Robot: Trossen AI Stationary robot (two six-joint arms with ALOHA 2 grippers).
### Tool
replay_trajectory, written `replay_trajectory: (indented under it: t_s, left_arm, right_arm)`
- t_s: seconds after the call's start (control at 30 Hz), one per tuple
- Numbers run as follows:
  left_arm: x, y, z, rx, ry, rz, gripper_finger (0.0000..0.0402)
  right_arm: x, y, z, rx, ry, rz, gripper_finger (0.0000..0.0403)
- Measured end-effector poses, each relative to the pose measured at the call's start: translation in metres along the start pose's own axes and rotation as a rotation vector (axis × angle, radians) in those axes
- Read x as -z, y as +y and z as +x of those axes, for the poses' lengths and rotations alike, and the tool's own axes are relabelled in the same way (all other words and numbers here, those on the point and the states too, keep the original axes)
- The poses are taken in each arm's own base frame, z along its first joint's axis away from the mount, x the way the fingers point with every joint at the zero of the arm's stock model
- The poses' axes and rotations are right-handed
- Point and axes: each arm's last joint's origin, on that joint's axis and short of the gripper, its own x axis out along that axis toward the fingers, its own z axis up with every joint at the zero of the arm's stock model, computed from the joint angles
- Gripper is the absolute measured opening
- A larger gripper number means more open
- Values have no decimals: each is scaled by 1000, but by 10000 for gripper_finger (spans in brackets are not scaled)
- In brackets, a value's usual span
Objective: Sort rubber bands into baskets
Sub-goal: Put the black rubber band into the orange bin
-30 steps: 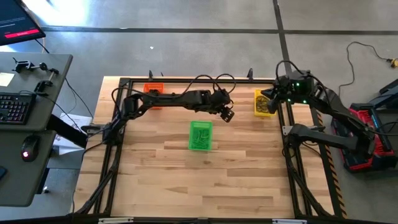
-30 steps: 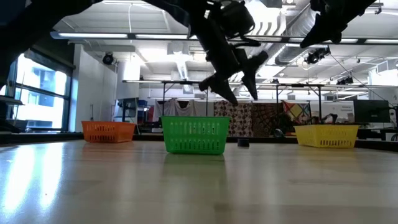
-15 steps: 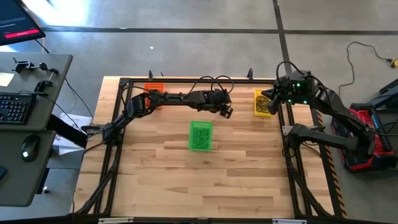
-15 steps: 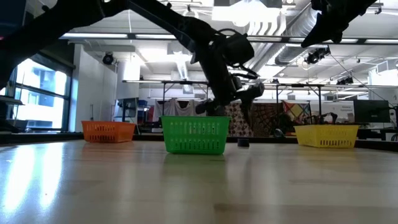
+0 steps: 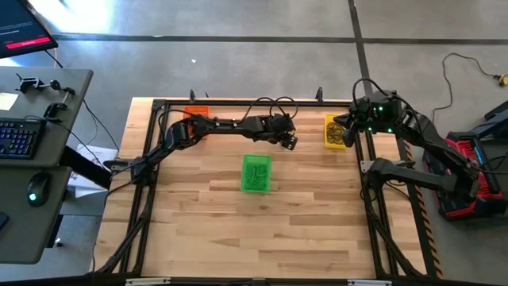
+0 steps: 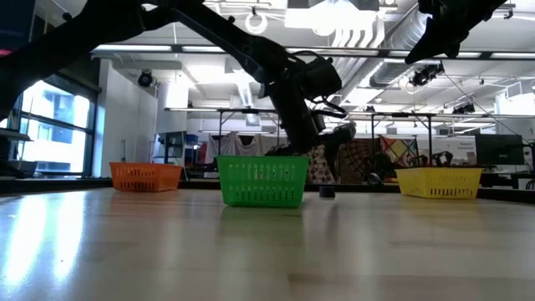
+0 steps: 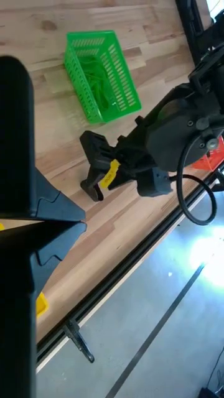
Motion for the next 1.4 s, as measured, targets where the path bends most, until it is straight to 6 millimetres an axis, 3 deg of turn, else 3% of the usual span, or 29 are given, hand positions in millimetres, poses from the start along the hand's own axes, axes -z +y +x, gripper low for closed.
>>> replay_trajectory:
  t_s: [0.23, 0.6, 0.87, 1.03, 1.4]
  left_arm:
    - [-2, 2, 1, -1, 3, -3, 220]
    - [0, -1, -1, 93, 75, 91, 88]
    - [-17, -16, -28, 142, 100, 356, 9]
    - [-24, -18, -36, 160, 86, 485, 20]
    - [-27, -19, -35, 166, 43, 611, 156]
  right_arm:
    - [0, 0, 0, 0, 2, 1, 0]
    - [0, 0, 0, 0, 5, 1, 0]
    - [0, 0, 0, -6, 4, 0, 0]
    - [0, 1, 0, -20, 3, 0, 0]
    - [0, 1, 0, -38, 1, 3, 0]
